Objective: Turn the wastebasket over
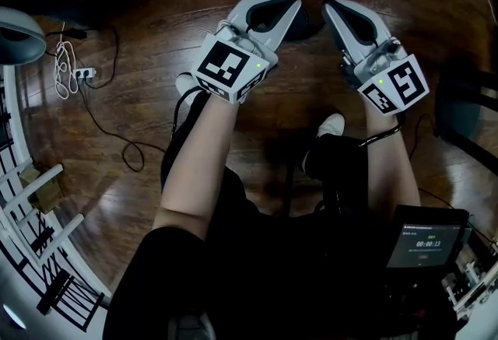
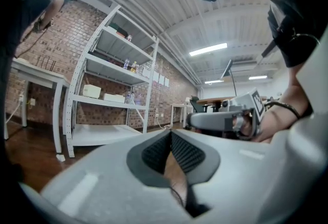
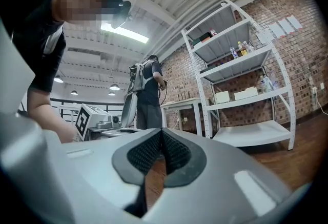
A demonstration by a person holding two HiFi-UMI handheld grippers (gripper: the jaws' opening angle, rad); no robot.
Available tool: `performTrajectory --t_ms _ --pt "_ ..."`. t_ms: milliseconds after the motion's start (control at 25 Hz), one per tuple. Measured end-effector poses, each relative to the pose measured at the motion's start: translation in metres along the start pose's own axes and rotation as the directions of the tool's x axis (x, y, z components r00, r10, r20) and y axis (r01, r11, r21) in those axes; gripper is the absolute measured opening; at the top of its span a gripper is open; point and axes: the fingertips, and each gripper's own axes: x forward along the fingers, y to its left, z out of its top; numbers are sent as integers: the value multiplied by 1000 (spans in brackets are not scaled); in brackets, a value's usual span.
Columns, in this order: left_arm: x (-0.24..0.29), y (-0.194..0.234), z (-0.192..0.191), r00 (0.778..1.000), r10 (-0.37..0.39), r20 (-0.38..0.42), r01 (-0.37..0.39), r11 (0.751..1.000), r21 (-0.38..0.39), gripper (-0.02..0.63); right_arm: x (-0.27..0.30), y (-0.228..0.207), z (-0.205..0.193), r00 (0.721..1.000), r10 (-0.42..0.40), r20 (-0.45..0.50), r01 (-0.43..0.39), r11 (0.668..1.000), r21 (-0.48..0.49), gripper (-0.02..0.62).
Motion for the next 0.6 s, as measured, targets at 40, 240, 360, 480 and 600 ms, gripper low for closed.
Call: performTrajectory --t_ms 40,240,360,480,600 --pt "1 1 0 1000 -2 2 2 1000 -4 3 1 -1 -3 1000 1 -4 -1 1000 4 9" --pt "2 4 -8 1000 2 -14 -2 1000 -16 3 4 -5 -17 1000 5 -26 -4 999 33 9" --pt "3 6 -10 1000 8 -17 -8 1000 -19 3 6 -5 -18 1000 8 -27 -7 999 36 9" --pt "2 6 -11 1000 7 -19 -7 1000 -19 3 5 -7 -21 1000 3 -30 -2 999 44 11" --pt "2 6 -11 1000 9 -19 -9 1000 -20 3 5 -10 -23 999 2 -33 0 999 53 11"
